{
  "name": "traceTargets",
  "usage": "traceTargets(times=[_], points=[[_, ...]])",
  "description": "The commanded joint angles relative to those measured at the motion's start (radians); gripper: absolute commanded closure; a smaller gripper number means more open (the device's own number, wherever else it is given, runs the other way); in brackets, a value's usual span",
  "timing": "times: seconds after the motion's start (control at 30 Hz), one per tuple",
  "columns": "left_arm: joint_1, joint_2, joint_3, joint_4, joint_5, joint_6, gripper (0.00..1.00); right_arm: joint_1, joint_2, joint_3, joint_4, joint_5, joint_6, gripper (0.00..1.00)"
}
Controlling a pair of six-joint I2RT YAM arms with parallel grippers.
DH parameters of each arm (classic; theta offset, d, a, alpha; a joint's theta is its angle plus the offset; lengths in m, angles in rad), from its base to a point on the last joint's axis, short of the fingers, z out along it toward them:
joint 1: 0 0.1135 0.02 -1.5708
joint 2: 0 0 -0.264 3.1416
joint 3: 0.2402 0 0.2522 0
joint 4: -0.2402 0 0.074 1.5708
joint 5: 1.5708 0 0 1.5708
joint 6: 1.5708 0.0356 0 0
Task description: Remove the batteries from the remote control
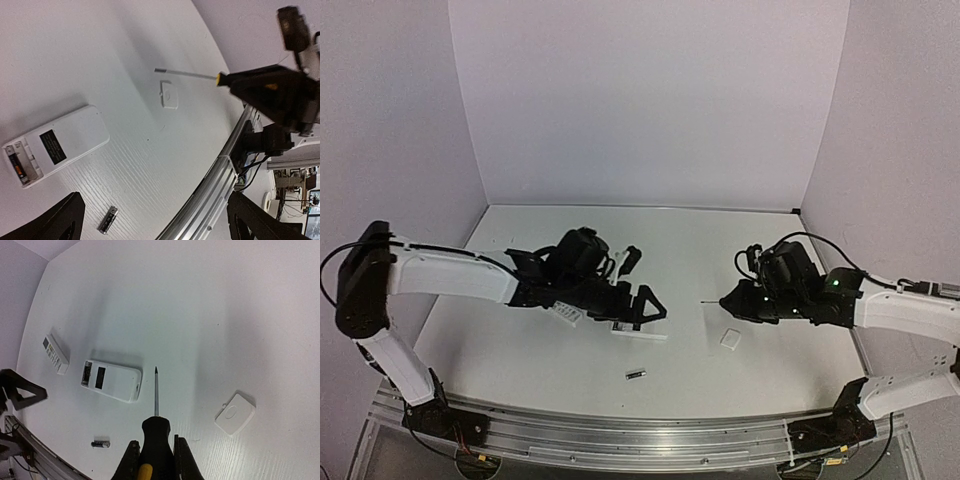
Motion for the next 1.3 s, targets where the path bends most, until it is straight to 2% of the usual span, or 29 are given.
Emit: traceTargets(times=[0.0,0.13,0.23,0.3,0.57,1.1,1.27], points=[[0.132,-0.172,-0.096,-0.129,-0.112,-0.002,0.0,0.03,0.088,0.115,-0.008,-0.134,-0.043,1.0],[0.253,-0.215,-0.182,-0.117,-0.03,0.015,0.04,0.087,0.226,0.224,0.016,-0.172,-0.046,1.0],[0.299,-0.177,-0.197,-0.089,0.053,0.027,0.17,0.111,0.332,0.287,0.073,-0.212,-0.037,1.0],[0.311,-0.141,-0.196,-0.069,0.077,0.032,0.24,0.118,0.397,0.325,0.105,-0.254,-0.024,1.0],[0.316,-0.017,-0.159,-0.023,0.142,0.064,0.4,0.127,0.576,0.416,0.185,-0.281,0.03,1.0],[0.316,0.137,-0.116,0.027,0.166,0.086,0.58,0.128,0.642,0.41,0.224,-0.255,0.054,1.0],[0.316,0.163,-0.109,0.034,0.171,0.087,0.68,0.127,0.643,0.4,0.225,-0.253,0.053,1.0]])
